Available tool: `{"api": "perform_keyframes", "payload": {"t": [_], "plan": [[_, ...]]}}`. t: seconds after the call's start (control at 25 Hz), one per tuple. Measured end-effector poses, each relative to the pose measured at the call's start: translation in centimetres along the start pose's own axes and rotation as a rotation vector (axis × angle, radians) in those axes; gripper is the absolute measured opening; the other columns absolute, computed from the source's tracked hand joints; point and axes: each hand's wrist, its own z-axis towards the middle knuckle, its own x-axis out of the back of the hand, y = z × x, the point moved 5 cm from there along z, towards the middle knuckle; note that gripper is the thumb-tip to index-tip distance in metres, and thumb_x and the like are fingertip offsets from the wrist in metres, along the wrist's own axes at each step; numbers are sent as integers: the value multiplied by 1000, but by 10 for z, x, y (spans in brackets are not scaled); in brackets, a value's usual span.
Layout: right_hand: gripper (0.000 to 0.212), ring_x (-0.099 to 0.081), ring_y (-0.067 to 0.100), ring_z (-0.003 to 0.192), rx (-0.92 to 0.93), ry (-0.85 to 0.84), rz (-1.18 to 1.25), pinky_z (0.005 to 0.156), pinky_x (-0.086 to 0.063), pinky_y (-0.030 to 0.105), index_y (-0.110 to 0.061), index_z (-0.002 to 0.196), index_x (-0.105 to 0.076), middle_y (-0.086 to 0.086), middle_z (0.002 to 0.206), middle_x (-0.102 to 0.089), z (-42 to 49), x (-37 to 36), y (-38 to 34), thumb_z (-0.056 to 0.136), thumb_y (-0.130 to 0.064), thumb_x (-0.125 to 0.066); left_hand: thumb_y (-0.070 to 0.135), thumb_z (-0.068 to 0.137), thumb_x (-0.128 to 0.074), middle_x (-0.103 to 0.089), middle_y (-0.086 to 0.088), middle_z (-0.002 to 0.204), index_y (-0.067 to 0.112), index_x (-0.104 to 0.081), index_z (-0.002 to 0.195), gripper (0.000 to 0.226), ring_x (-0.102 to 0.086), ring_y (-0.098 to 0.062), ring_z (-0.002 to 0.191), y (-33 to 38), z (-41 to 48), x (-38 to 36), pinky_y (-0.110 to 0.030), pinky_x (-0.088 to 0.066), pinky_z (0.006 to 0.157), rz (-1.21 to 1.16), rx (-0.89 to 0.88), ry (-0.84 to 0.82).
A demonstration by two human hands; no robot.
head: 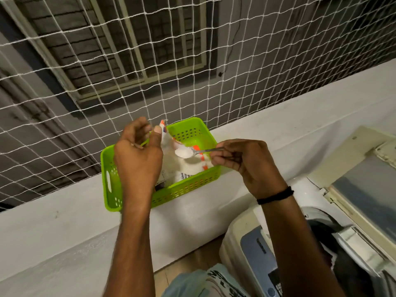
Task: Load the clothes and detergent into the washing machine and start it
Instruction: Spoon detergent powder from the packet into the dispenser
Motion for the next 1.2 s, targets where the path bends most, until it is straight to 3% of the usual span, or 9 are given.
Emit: {"api": "perform_keyframes", "payload": {"t": [0.28, 0.44, 0.64, 0.8, 1.08, 1.2], "plan": [[22, -72, 38, 75, 39, 144, 68, 73, -62, 38, 15, 88, -68, 30, 76, -70, -29, 61, -25, 89, 6, -48, 14, 90, -68, -71, 12, 93, 17, -71, 107, 17, -65, 2, 83, 27, -21, -56, -20, -52, 84, -155, -110, -78], [23, -72, 41, 77, 69, 269, 111, 74, -62, 37, 16, 90, -68, 32, 82, -70, -52, 117, -38, 90, 5, -48, 14, 92, -67, -73, 8, 95, 20, -71, 106, 16, -66, -3, 85, 33, -52, -117, -29, -54, 81, -201, -112, -257], [24, -72, 37, 74, 163, 460, 154, 71, -62, 35, 15, 91, -68, 31, 81, -71, -93, 196, -50, 90, 7, -46, 13, 92, -67, -74, 7, 97, 20, -73, 102, 14, -68, -5, 89, 36, -101, -199, -24, -53, 87, -283, -94, -457], [24, -71, 35, 69, 211, 609, 218, 64, -60, 31, 17, 95, -66, 29, 78, -70, -130, 263, -44, 91, 7, -44, 14, 91, -65, -74, 5, 93, 17, -75, 100, 14, -67, -7, 85, 29, -150, -261, -19, -52, 78, -272, -52, -651], [21, -72, 28, 67, 184, 937, 410, 64, -61, 29, 10, 88, -66, 22, 74, -71, -193, 386, 19, 92, 6, -45, 28, 83, -66, -76, -2, 88, 24, -76, 90, 13, -72, -21, 88, -42, -268, -368, -38, -59, 84, -77, 99, -1013], [20, -73, 28, 70, 147, 1096, 496, 73, -63, 34, 9, 88, -64, 17, 67, -72, -208, 432, 59, 90, 10, -45, 28, 80, -67, -76, -1, 80, 22, -75, 83, 10, -73, -24, 80, -99, -316, -408, -40, -61, 81, 81, 318, -1099]]}}
